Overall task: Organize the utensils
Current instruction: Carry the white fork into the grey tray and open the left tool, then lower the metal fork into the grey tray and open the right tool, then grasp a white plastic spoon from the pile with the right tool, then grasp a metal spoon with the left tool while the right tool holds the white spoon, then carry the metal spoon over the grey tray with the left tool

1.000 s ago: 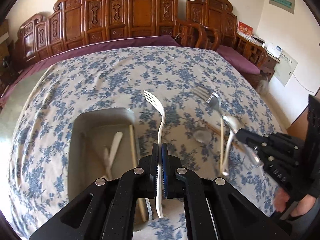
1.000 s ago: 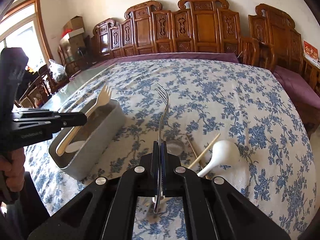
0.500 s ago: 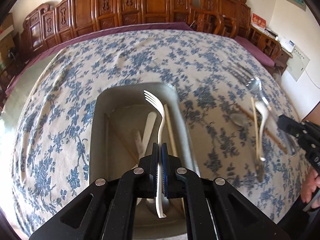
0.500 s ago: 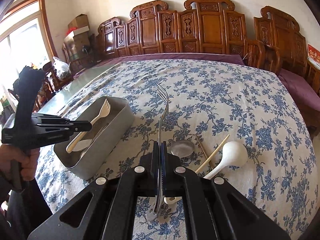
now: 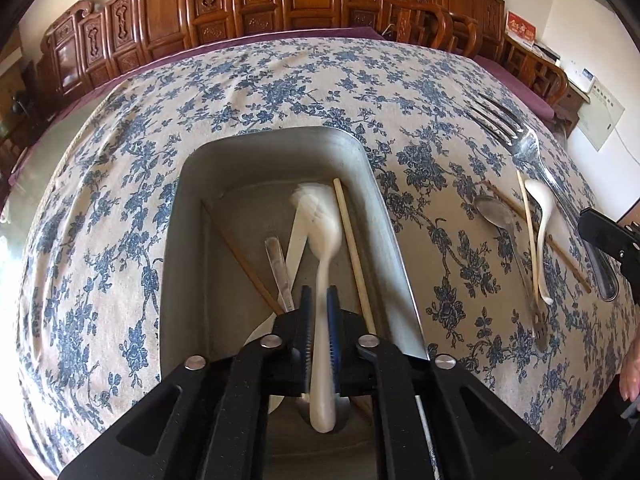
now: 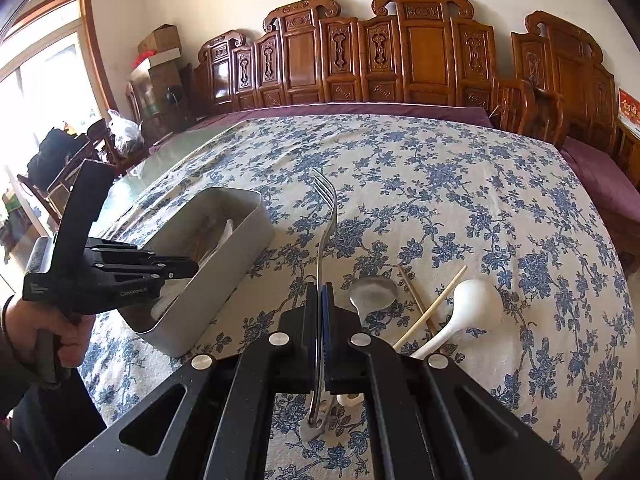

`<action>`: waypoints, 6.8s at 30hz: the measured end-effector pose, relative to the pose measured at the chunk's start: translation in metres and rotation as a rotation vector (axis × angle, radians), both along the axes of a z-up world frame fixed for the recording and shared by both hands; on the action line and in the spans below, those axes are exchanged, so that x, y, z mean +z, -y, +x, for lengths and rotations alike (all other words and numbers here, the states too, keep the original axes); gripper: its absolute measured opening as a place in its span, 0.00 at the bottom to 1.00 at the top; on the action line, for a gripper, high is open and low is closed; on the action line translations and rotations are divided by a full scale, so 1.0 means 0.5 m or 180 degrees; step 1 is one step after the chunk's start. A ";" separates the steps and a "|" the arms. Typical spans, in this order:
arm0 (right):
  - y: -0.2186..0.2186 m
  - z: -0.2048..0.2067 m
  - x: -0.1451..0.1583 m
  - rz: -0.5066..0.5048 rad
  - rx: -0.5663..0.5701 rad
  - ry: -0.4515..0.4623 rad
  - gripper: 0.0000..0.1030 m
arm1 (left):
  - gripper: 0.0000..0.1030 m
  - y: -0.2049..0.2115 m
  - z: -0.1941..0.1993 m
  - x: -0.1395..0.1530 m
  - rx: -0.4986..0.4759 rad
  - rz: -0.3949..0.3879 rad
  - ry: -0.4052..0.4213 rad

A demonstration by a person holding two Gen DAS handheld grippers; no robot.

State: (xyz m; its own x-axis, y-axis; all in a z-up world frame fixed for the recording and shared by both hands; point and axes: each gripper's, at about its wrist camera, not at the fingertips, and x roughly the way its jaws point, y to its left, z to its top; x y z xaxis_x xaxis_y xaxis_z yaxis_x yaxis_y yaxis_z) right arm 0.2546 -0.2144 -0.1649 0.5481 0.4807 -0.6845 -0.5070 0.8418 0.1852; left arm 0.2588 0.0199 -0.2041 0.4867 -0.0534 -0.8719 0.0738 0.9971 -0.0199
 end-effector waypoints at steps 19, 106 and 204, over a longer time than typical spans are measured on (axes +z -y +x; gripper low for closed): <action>-0.100 -0.028 0.018 -0.0049 0.0137 0.0041 0.03 | 0.31 -0.086 -0.077 0.089 0.0072 0.0085 0.0465; 0.116 0.114 -0.140 -0.0305 -0.0905 -0.0604 0.34 | 0.82 0.024 -0.128 0.119 -0.0091 -0.0067 0.0801; -0.017 -0.031 -0.017 0.0164 -0.0135 -0.0109 0.05 | 0.05 0.103 -0.043 0.132 -0.0294 0.0186 0.0559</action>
State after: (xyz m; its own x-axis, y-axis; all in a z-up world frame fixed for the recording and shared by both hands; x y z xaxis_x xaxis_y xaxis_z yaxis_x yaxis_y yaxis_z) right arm 0.2393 -0.2057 -0.1735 0.5455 0.4926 -0.6781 -0.4637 0.8513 0.2454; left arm 0.2374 -0.0314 -0.1381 0.6269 -0.0566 -0.7770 0.1623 0.9850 0.0592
